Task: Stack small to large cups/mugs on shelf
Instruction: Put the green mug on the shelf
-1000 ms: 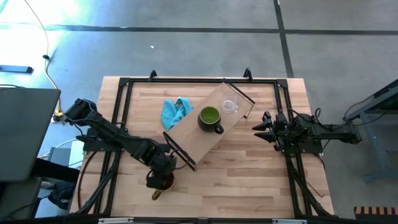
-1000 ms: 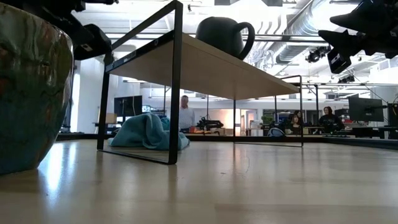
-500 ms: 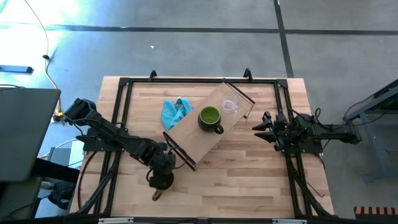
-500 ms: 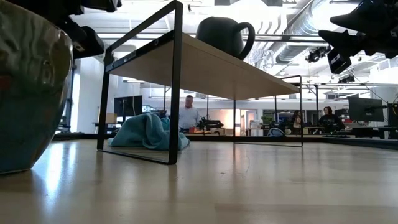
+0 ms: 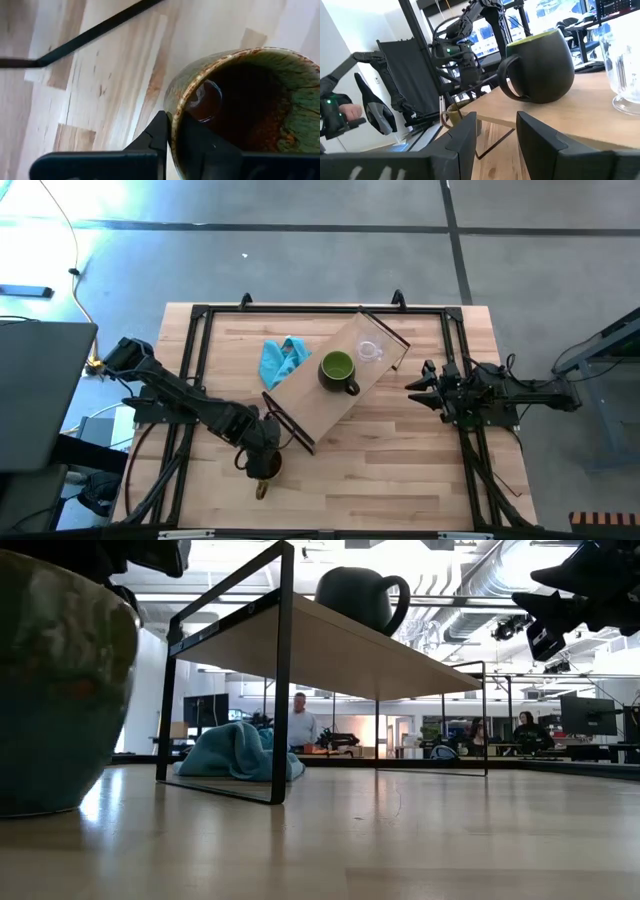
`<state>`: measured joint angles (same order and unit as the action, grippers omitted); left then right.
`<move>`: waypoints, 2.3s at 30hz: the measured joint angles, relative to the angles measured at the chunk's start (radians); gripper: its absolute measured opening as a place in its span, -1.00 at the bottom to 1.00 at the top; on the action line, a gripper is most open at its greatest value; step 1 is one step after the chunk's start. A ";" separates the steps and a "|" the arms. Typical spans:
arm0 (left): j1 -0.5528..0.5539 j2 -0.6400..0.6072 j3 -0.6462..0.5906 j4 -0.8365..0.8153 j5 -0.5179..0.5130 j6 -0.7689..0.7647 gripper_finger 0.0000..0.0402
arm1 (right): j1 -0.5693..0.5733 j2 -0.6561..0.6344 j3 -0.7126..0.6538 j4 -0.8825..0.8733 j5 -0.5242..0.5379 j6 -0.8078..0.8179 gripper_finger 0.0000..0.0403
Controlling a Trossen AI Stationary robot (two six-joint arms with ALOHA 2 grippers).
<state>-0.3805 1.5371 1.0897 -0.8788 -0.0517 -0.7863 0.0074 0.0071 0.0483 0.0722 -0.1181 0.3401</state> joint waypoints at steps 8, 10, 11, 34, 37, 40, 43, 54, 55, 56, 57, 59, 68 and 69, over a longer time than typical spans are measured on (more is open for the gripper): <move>-0.014 -0.023 0.003 -0.031 -0.065 -0.141 -0.93 | 0.000 0.000 0.000 -0.020 -0.003 0.000 -0.35; -0.019 -0.026 0.004 -0.031 -0.047 -0.163 -0.93 | 0.000 0.000 0.000 -0.028 -0.003 0.000 -0.35; -0.023 -0.030 0.003 -0.038 -0.045 -0.168 -0.93 | 0.000 0.000 0.000 -0.031 -0.003 0.000 -0.35; -0.026 -0.184 0.151 -0.286 -0.064 -0.314 -0.93 | 0.000 -0.001 0.000 -0.040 -0.002 -0.004 -0.35; -0.026 -0.184 0.216 -0.340 -0.095 -0.320 -0.93 | 0.000 -0.001 0.000 -0.039 -0.002 -0.005 -0.35; -0.025 -0.184 0.282 -0.398 -0.130 -0.341 -0.93 | 0.000 -0.001 0.000 -0.039 0.001 -0.006 -0.35; -0.025 -0.184 0.345 -0.453 -0.167 -0.375 -0.93 | 0.000 -0.001 0.000 -0.039 0.002 -0.007 -0.35; 0.030 -0.175 0.519 -0.536 -0.256 -0.510 -0.93 | 0.000 -0.001 0.000 -0.039 0.001 -0.007 -0.35; 0.045 -0.168 0.532 -0.539 -0.256 -0.513 -0.93 | 0.000 -0.001 0.000 -0.039 0.001 -0.005 -0.35; 0.059 -0.161 0.545 -0.539 -0.256 -0.519 -0.93 | 0.000 -0.001 0.000 -0.039 0.001 -0.005 -0.35; 0.071 -0.156 0.555 -0.539 -0.255 -0.519 -0.93 | 0.000 -0.001 0.000 -0.039 0.001 -0.004 -0.35; 0.092 -0.146 0.572 -0.540 -0.247 -0.508 -0.93 | 0.000 -0.001 0.000 -0.039 0.000 0.000 -0.35; 0.186 -0.071 0.700 -0.591 -0.210 -0.477 -0.93 | 0.000 0.009 0.000 -0.051 -0.015 0.026 -0.35; 0.195 -0.062 0.716 -0.597 -0.207 -0.473 -0.93 | 0.000 0.009 0.000 -0.052 -0.015 0.027 -0.35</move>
<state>-0.1857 1.4756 1.8059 -1.4756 -0.2587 -1.2589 0.0074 0.0158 0.0483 0.0199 -0.1335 0.3675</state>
